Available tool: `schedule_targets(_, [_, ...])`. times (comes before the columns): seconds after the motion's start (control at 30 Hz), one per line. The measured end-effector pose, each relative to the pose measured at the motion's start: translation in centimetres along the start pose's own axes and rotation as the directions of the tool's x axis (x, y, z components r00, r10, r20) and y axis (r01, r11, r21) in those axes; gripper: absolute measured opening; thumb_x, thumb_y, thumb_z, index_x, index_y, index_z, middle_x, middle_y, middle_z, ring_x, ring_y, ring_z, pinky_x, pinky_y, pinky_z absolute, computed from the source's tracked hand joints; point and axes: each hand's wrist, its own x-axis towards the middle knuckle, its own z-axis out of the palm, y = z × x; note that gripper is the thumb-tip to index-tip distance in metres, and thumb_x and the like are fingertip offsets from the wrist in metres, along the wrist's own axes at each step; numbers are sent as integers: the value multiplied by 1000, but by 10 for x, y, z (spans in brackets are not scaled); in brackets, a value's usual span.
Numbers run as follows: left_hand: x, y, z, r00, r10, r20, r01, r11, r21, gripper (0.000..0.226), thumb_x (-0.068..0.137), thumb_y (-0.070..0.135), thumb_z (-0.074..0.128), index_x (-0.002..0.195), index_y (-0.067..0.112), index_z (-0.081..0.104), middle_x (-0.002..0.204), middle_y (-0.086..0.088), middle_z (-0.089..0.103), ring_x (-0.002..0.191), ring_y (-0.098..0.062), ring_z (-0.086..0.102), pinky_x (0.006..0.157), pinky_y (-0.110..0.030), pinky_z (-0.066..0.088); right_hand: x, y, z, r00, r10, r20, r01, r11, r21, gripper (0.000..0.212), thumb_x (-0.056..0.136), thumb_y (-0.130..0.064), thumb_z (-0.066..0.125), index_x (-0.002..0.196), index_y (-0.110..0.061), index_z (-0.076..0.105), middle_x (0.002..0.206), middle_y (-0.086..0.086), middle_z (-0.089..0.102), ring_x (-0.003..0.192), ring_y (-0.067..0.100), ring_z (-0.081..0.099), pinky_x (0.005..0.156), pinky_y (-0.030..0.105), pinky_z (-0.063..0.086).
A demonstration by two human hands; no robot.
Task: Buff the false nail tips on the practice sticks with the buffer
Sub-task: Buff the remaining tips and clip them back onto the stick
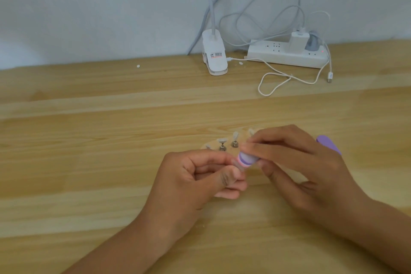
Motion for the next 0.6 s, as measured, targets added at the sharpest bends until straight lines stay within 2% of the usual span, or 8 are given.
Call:
schedule_targets(0.1, [-1, -1, 0, 1000, 25, 17, -26, 999, 39, 19, 75, 16, 73, 94, 14, 77, 82, -14, 75, 76, -28, 74, 64, -26, 59, 1, -4, 5, 1000, -19, 12, 18, 998, 52, 34, 88, 5, 63, 119, -10, 67, 111, 8, 67, 102, 18, 64, 91, 21, 49])
schedule_targets(0.17, [-1, -2, 1, 999, 32, 21, -33, 998, 61, 19, 76, 17, 74, 94, 16, 78, 82, -13, 76, 76, -27, 74, 64, -26, 59, 0, -3, 6, 998, -45, 46, 43, 998, 35, 36, 86, 9, 64, 118, -6, 69, 111, 10, 67, 99, 21, 65, 89, 25, 50])
schedule_targets(0.23, [-2, -3, 1, 999, 35, 5, -35, 997, 62, 16, 75, 14, 73, 91, 13, 78, 80, -13, 75, 75, -27, 74, 64, -26, 59, 0, 2, 2, 999, -10, 41, 10, 1000, 7, 37, 81, 12, 65, 114, -4, 72, 109, 9, 68, 99, 18, 64, 91, 21, 48])
schedule_targets(0.33, [-2, -2, 1, 999, 42, -2, -42, 998, 56, 17, 75, 14, 74, 91, 11, 77, 79, -14, 75, 76, -27, 74, 64, -26, 59, 1, -1, 0, 1000, 19, -10, -19, 999, 31, 30, 87, 5, 65, 113, -8, 72, 110, 6, 67, 102, 13, 63, 94, 15, 45])
schedule_targets(0.43, [-2, -1, 1, 999, 37, 7, -37, 998, 50, 21, 74, 16, 75, 94, 12, 77, 82, -14, 75, 76, -28, 74, 64, -26, 59, -1, -2, 7, 999, -33, 19, 33, 999, 19, 26, 90, -2, 59, 112, -6, 72, 111, 8, 67, 101, 17, 63, 91, 21, 48])
schedule_targets(0.53, [-1, -1, -1, 1000, 18, -11, -18, 1000, 20, 17, 72, 14, 74, 87, 10, 77, 78, -16, 74, 75, -29, 74, 63, -26, 58, -1, 5, 2, 1000, 29, -6, -29, 1000, -2, 24, 89, 3, 64, 110, -4, 73, 108, 7, 67, 101, 15, 63, 92, 20, 48])
schedule_targets(0.6, [-1, 0, -1, 1000, 7, -9, -7, 1000, -2, 18, 71, 14, 74, 88, 8, 77, 79, -18, 74, 75, -30, 74, 62, -27, 59, 0, 2, 0, 997, 62, -51, -59, 996, 61, 25, 90, -2, 63, 114, -9, 71, 109, 4, 66, 103, 11, 62, 94, 17, 45])
